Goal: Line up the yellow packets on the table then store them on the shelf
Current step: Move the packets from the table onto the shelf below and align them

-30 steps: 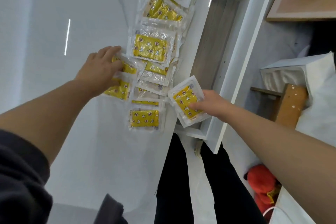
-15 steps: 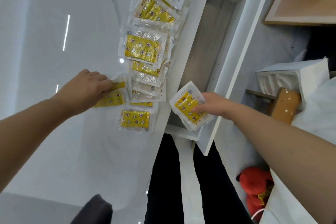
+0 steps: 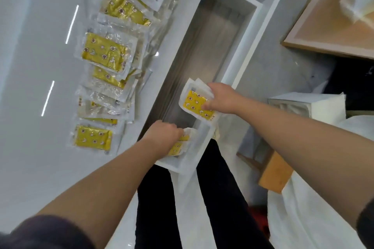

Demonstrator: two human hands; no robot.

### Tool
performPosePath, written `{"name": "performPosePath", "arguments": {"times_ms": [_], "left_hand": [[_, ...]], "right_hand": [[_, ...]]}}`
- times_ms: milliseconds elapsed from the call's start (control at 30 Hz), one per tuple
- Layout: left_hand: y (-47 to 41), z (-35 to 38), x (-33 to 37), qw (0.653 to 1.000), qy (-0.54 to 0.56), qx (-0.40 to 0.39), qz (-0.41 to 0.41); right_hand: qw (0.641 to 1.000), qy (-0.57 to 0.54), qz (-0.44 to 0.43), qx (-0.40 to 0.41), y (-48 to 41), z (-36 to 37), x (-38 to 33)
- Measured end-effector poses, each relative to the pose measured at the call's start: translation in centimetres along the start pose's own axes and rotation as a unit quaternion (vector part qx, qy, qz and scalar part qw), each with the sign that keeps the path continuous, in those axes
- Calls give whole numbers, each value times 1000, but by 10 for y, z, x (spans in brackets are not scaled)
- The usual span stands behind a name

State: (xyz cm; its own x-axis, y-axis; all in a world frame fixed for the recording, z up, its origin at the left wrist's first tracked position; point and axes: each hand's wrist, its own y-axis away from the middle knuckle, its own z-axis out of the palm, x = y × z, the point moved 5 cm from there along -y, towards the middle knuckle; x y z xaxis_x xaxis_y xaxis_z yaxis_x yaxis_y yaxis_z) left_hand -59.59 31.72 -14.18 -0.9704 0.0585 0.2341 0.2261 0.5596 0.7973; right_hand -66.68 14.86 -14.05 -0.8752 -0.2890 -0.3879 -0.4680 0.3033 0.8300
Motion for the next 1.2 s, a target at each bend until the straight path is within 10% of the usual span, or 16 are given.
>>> {"name": "performPosePath", "arguments": {"times_ms": [267,567,867,1200], "left_hand": [[-84,74,1,995,32,-74,-55],[-71,108,2,995,22,89,-41],[-76,118,-1,989,88,63,-97],[-63,109,7,999,-2,30,-43]], "right_hand": [[994,62,-67,-66,-78,41,10],[980,172,-73,-62,-112,87,10],[980,133,-65,-136,-119,98,10],[986,158,-31,-33,-131,58,21]]}}
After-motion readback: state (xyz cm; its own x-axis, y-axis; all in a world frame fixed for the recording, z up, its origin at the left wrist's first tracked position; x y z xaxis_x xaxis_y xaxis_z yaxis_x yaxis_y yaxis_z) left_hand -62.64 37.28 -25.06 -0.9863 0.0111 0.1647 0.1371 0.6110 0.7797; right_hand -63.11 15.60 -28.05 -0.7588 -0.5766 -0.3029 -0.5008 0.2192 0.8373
